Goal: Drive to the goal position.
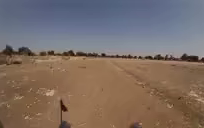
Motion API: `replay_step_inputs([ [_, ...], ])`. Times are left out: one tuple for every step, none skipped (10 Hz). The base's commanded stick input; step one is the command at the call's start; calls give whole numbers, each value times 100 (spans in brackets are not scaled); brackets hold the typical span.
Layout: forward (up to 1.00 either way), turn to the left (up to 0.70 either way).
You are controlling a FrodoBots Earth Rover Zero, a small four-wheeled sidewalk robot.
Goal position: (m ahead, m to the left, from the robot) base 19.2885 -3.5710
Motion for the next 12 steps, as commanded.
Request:
replay_step_inputs([
  [50,0],
  [50,0],
  [50,0],
  [50,0],
  [50,0],
  [50,0],
  [50,0],
  [50,0],
  [50,0],
  [50,0],
  [50,0],
  [50,0],
])
